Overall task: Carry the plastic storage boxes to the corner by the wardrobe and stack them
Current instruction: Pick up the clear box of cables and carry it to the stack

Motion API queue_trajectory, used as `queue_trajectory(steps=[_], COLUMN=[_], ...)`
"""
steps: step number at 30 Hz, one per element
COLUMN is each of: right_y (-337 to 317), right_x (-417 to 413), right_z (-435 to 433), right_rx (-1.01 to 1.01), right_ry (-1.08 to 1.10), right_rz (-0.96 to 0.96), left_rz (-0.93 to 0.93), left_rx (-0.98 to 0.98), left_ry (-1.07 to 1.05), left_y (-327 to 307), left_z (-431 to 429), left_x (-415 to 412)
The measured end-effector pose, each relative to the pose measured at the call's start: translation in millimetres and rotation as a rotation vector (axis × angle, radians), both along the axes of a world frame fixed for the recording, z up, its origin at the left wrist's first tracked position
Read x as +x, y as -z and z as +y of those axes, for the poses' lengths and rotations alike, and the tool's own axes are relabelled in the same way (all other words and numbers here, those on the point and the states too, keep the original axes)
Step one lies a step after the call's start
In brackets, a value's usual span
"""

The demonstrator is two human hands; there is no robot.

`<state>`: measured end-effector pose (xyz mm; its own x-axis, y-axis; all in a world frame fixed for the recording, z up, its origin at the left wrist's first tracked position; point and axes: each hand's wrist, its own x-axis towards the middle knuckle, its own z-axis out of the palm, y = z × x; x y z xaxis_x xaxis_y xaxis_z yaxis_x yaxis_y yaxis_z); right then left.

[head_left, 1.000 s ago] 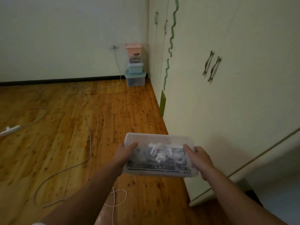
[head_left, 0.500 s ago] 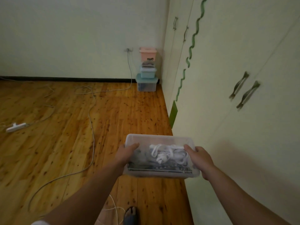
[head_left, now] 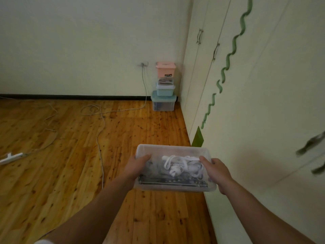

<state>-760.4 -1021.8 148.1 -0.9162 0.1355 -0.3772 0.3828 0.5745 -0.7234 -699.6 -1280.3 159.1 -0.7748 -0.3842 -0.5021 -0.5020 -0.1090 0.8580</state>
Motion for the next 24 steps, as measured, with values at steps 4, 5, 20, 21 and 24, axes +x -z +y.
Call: queue_trajectory(steps=[4,5,20,21,24], right_y=[-4,-3,5,4,2], right_x=[-48,-66,-280,-299,-335], right_z=[-17,-20,-48,-47,-45], right_rx=[-0.011,-0.019,-0.048,-0.039,-0.045], right_ry=[-0.016,-0.022,-0.143,-0.15,-0.169], right_rz=[-0.001,-0.003,-0.007,-0.006,-0.017], left_rz=[-0.027,-0.033,-0.058,-0.055,-0.06], left_rx=[-0.004,-0.001,-0.084,-0.088,-0.092], left_ry=[-0.017,-0.023,-0.151,-0.149,-0.16], left_y=[-5,-3,10,8,8], left_z=[-18,-22,-36,-36,-36], left_x=[-43,-60,-255,-271,-304])
